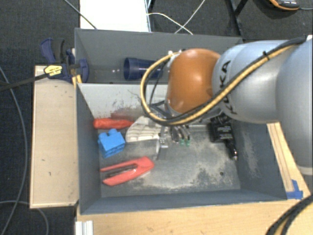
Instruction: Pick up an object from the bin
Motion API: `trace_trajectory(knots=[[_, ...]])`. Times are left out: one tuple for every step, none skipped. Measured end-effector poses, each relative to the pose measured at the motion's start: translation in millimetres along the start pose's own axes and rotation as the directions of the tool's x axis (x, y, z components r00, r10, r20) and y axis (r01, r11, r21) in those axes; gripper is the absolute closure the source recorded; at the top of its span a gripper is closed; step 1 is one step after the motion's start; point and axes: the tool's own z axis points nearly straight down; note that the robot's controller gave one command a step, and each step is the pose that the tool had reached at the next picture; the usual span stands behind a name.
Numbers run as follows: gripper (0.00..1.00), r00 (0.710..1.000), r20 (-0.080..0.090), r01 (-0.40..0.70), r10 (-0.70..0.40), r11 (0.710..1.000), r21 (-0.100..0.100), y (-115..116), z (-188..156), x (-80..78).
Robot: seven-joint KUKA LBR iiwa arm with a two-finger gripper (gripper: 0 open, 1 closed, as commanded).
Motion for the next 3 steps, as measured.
trace_trajectory(knots=[[0.0, 0.947, -0.002, 0.32, -0.32, 0.947, 0.001, 54, 67, 38.5], [0.0, 0.952, 0.003, 0.305, -0.305, 0.952, 0.0, 65, 22, 42.1], [0.0, 0.941, 0.004, 0.338, -0.338, 0.941, 0.001, 48, 21, 31.4]])
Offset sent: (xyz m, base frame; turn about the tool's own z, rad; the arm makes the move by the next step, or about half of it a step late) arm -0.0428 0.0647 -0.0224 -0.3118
